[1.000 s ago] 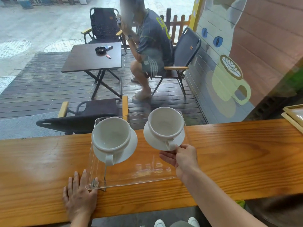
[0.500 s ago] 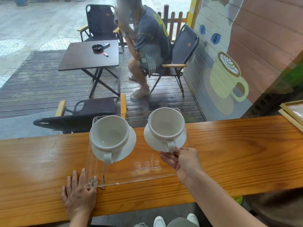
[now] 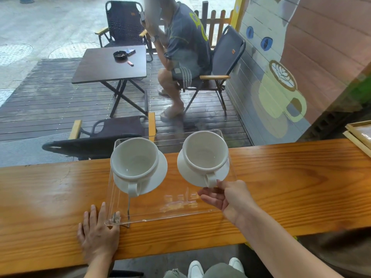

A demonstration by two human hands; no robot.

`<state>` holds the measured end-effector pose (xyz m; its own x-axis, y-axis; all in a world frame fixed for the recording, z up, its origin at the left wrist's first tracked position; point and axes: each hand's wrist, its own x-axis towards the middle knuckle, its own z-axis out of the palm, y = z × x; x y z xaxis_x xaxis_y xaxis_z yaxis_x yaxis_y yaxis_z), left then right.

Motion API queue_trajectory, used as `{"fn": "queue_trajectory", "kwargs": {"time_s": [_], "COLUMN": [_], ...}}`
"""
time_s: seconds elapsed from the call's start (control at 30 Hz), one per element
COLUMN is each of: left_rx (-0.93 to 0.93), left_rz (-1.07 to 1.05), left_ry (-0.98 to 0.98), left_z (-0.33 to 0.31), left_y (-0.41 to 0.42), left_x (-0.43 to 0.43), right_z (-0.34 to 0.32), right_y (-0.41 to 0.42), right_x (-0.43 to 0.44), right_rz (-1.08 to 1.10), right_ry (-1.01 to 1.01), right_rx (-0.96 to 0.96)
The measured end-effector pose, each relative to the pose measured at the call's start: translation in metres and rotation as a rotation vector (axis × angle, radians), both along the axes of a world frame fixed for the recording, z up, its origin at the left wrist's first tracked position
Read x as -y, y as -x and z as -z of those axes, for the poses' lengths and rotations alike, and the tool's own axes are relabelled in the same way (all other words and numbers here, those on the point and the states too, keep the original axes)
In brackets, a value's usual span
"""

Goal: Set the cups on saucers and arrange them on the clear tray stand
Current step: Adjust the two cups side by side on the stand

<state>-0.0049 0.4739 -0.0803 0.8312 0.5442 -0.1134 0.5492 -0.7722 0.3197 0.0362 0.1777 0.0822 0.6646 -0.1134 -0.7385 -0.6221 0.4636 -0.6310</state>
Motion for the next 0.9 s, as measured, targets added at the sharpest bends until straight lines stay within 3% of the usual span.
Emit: {"fn": "queue_trajectory", "kwargs": {"time_s": [0.9], "left_rx": [-0.010], "left_rz": [0.047], "left_ry": [-0.034], "left_z": [0.010], "left_y": [0.000], "left_x": [-0.006], "right_z": [0.000], "right_y": [-0.002], "right_x": [-0.004], "right_rz": [-0.018], "right_ry": [0.051], "right_rx": [0.019]}}
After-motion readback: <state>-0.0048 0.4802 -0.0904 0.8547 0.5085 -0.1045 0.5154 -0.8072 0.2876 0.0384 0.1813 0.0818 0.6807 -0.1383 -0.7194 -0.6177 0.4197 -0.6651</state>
